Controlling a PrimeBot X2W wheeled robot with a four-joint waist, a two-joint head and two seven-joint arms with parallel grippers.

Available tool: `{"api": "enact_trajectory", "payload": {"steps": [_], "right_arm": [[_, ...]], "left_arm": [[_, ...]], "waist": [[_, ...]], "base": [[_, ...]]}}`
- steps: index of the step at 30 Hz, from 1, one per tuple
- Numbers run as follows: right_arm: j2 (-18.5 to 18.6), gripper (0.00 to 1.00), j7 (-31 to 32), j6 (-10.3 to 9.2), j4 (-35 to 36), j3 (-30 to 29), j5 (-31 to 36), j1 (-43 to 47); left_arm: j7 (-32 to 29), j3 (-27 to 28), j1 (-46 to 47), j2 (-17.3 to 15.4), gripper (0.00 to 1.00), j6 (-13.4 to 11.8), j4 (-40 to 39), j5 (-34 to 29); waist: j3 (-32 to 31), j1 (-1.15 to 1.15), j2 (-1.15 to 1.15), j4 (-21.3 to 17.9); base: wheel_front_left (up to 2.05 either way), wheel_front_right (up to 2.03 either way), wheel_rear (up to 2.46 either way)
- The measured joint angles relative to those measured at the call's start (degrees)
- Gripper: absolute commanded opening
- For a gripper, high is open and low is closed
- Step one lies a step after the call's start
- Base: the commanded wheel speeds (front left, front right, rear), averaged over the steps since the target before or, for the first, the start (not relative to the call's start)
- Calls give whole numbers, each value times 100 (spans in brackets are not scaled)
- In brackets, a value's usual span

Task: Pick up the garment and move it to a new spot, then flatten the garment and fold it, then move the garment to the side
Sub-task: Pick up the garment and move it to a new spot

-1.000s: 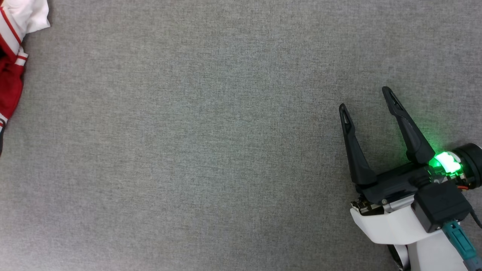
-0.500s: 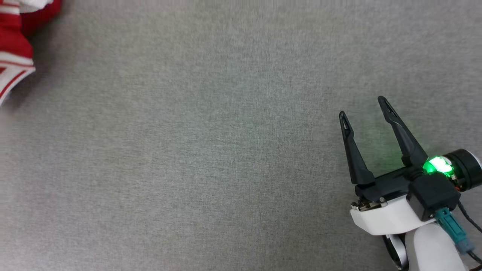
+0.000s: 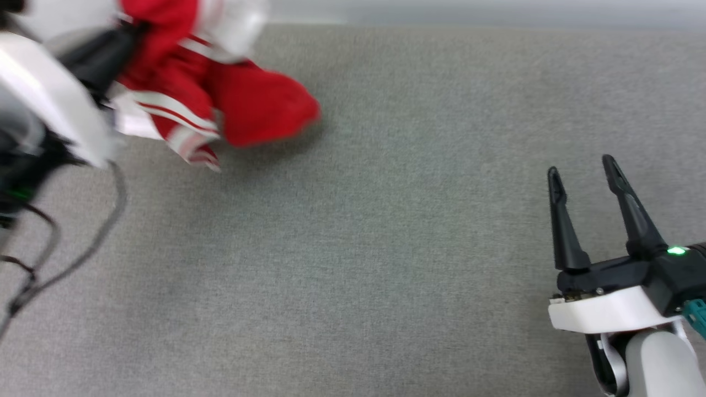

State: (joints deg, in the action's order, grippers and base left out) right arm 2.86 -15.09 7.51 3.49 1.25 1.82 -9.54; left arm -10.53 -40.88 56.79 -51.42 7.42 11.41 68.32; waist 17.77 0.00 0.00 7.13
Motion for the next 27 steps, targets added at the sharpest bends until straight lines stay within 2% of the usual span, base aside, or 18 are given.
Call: {"api": "enact_trajectory", "payload": {"steps": [5, 9, 14, 19, 26, 27], "right_arm": [[1, 100, 0, 0, 1, -360, -114, 91], [1, 100, 0, 0, 71, -683, -138, 140], [3, 100, 0, 0, 162, -954, -163, 125], [3, 100, 0, 0, 205, -980, -196, 77], [4, 100, 0, 0, 180, -815, -308, 76], [3, 100, 0, 0, 168, -787, -322, 78]], "left_arm": [[14, -480, -276, 697, 0, -263, -561, -250], [200, -876, -688, 1401, 0, -656, -926, -408], [528, -1408, -949, 2310, 0, -926, -613, -847], [748, -1867, -1094, 3262, 0, -898, 120, -1032], [1173, -2192, -1060, 4196, 0, -716, 1392, -1282], [1261, -2206, -1043, 4296, 17, -681, 1563, -1302]], "waist": [[-353, 0, 0, -168], [-500, 0, 0, -395], [-550, 0, 0, -725], [-473, 0, 0, -1065], [-297, 0, 0, -1469], [-279, 0, 0, -1510]], "base": [[0, 0, 0], [0, 0, 0], [0, 0, 0], [0, 0, 0], [0, 0, 0], [0, 0, 0]]}}
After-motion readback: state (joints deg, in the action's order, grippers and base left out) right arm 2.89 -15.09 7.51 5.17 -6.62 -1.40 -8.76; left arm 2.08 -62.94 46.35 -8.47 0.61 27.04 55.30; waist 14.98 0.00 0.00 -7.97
